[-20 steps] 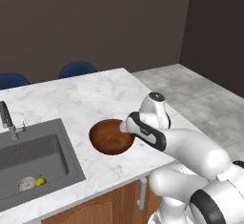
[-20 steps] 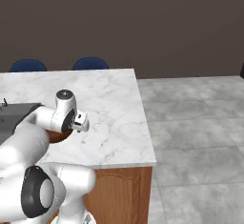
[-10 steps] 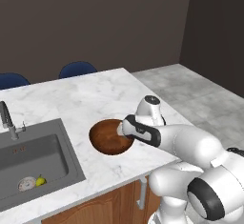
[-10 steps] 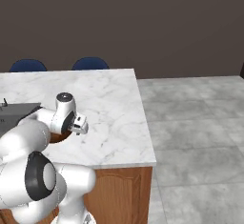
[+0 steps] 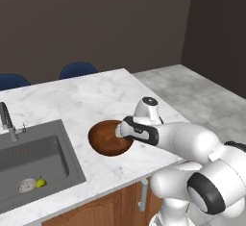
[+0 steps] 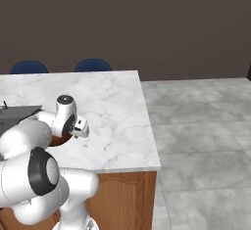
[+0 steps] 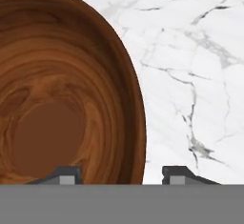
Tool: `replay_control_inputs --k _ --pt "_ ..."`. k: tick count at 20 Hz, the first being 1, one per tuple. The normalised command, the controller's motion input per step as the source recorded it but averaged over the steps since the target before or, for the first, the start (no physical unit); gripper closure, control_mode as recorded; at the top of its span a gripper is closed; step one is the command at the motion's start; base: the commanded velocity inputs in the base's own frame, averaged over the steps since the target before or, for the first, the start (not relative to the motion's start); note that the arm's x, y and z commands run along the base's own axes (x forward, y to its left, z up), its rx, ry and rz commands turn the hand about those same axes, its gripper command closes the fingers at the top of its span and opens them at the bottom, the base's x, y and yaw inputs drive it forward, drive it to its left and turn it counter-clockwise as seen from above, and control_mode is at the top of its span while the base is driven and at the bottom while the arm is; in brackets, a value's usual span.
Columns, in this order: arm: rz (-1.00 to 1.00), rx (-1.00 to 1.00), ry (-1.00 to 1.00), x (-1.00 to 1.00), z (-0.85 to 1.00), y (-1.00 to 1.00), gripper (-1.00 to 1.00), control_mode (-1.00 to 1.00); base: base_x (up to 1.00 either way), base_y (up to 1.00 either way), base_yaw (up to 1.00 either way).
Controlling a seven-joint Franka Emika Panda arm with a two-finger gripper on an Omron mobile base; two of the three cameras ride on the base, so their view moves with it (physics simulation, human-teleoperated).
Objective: Clear the mugs and bowl far away from the sink.
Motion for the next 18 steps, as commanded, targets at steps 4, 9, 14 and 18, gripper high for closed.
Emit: replay_control_inputs --k 4,9,14,18 --pt "0.00 0.00 0.00 0.00 0.00 0.07 1.00 -1.00 0.00 0.00 0.00" --pt "0.00 0.00 0.00 0.00 0.00 0.01 1.00 -1.00 0.00 0.00 0.00" --pt "-0.02 0.00 0.00 -0.13 0.01 -0.01 1.00 -1.00 0.00 0.00 0.00" --pt "-0.26 0.00 -0.08 -0.14 0.14 0.00 1.00 -1.00 0.00 0.00 0.00"
